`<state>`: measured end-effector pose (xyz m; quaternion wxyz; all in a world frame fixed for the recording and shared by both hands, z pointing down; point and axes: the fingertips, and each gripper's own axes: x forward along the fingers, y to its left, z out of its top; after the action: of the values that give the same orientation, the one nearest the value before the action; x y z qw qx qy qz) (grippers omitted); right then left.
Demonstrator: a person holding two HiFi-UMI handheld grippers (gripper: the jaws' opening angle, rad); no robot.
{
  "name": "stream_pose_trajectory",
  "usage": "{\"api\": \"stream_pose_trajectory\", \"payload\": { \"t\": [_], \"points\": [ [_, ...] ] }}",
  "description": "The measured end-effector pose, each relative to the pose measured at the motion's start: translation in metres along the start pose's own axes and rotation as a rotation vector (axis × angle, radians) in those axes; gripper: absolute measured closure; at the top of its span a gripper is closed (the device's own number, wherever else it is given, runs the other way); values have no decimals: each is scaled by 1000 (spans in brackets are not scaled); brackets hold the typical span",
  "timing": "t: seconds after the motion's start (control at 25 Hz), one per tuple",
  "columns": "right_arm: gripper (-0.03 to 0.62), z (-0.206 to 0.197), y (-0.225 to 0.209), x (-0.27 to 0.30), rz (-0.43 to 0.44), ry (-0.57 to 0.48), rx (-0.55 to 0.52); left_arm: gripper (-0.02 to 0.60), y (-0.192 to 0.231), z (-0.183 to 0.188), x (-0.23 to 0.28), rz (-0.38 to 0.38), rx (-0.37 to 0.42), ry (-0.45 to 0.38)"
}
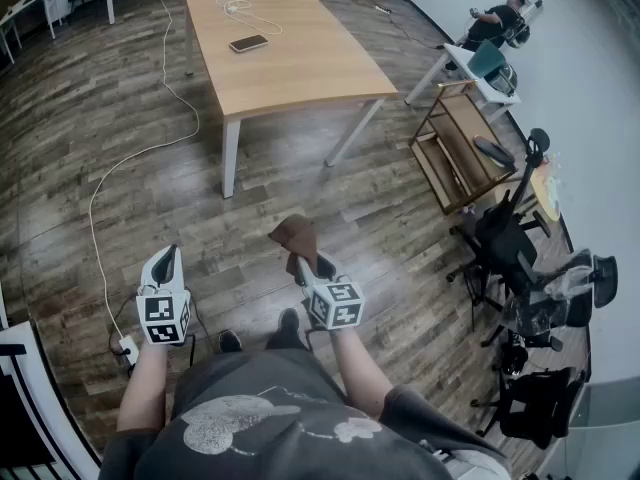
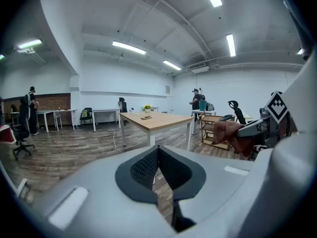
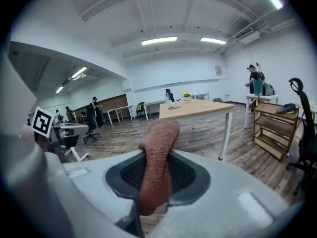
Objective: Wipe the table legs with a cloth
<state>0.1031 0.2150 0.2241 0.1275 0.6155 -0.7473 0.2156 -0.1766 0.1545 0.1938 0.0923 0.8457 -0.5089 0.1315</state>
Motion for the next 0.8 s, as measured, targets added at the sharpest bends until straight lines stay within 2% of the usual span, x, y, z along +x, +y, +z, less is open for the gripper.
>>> {"api": "stream_pose_trajectory", "payload": {
  "t": [0.36, 0.8],
  "points": [
    [508, 0, 8, 2, 2, 11, -16, 563, -3, -4, 4, -21, -13, 12],
    [508, 6, 7, 13, -21, 13, -15, 563, 12, -8, 9, -12, -38, 19]
  ]
}}
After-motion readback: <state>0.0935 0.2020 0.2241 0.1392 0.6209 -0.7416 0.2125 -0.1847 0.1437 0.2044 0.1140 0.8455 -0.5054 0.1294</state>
